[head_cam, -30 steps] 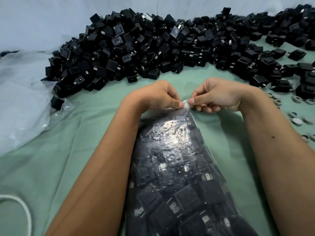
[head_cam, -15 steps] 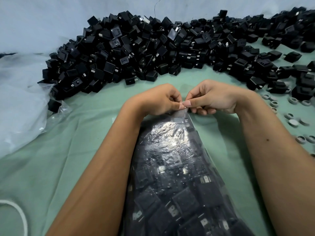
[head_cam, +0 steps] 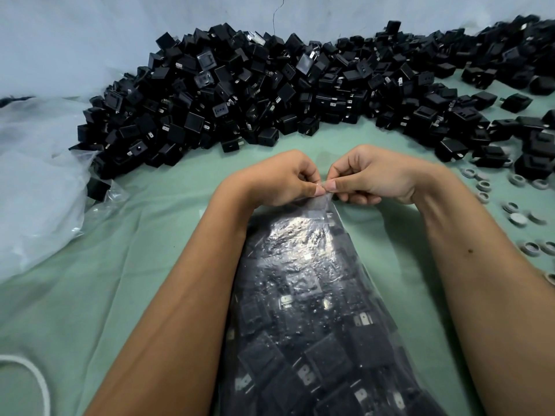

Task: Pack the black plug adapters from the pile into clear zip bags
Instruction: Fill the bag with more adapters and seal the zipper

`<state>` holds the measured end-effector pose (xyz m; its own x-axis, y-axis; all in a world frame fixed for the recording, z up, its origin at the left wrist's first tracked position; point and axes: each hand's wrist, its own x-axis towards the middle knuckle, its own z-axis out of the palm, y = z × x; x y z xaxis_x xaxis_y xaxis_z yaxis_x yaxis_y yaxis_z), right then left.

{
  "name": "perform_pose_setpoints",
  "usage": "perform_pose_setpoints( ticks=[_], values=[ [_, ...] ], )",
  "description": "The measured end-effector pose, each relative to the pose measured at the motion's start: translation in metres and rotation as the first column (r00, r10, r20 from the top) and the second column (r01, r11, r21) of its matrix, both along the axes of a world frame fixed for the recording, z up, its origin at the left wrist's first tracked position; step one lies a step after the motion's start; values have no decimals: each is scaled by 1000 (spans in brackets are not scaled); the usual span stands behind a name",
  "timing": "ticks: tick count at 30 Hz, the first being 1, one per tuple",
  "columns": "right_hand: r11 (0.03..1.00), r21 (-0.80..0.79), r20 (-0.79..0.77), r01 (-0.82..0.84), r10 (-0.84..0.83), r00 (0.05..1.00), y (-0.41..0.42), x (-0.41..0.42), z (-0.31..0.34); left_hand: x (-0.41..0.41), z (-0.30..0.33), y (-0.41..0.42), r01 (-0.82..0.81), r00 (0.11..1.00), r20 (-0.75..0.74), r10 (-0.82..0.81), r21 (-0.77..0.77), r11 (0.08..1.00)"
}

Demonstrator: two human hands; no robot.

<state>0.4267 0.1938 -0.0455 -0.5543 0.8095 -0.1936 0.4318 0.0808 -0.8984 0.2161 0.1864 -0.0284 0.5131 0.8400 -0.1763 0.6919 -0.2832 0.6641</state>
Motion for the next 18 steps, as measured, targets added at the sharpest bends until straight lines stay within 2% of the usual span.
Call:
perform_pose_setpoints(
  ticks=[4,11,18],
  values=[
    [999,-42,-18,2,-3,1000,-1,1,3,1,0,0,11,1000,-8,-11,19,1000],
    [999,26,0,-20,20,1000,-2,-1,2,1,0,0,15,1000,-2,-15,20,1000],
    [1000,16,-14,-15,15,1000,0,0,0,0,1,-1,-46,998,35,45,18,999]
  ],
)
